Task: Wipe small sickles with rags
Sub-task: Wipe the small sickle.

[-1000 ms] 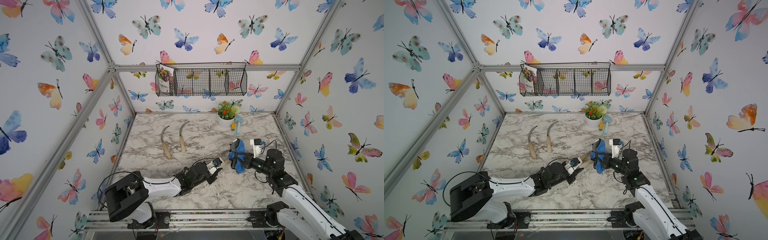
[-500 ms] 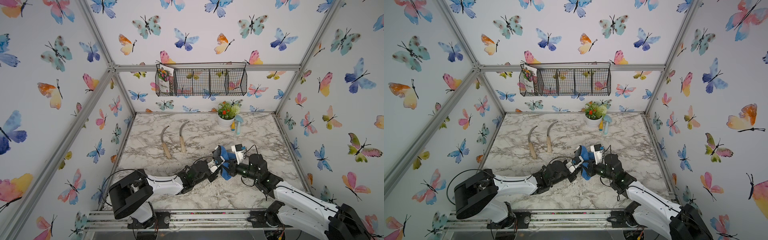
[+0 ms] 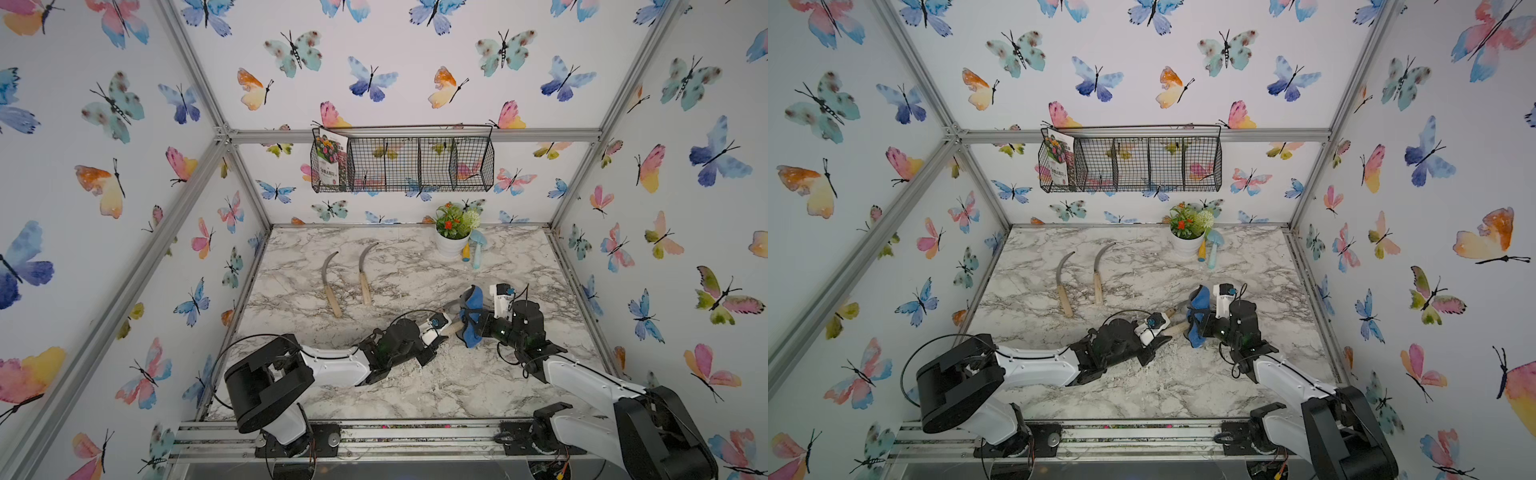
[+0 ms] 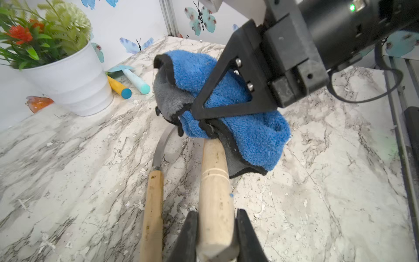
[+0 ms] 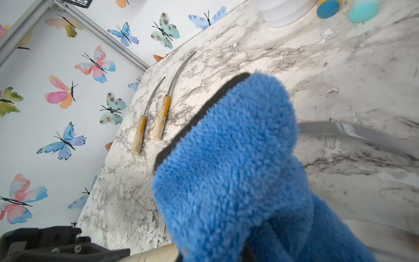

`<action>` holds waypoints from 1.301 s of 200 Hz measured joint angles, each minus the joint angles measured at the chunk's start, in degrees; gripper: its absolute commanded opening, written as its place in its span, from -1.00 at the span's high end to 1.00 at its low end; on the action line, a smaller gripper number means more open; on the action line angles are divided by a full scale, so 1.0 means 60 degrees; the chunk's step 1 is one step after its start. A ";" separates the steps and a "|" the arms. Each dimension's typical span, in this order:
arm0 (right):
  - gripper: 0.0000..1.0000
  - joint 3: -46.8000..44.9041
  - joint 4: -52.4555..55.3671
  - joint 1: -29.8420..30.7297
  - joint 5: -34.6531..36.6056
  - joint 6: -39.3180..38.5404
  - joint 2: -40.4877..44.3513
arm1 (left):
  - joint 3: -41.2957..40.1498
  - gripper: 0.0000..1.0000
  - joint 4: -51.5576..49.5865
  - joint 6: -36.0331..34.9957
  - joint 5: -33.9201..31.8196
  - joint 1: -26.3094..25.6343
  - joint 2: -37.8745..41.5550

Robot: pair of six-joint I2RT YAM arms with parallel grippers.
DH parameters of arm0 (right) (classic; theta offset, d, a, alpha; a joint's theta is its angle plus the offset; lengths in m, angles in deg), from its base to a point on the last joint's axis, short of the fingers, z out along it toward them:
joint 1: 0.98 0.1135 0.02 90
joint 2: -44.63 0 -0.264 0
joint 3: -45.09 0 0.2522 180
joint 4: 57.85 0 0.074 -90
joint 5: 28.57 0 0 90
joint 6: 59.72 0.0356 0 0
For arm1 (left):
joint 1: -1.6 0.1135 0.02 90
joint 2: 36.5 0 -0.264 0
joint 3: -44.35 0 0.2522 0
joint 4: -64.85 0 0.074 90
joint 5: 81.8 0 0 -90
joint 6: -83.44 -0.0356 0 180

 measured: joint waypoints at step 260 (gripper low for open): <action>0.96 -0.0175 0.0827 0.1151 -0.0222 0.0208 0.1756 | 0.0149 1.00 0.0022 0.0124 0.0113 0.0036 0.0080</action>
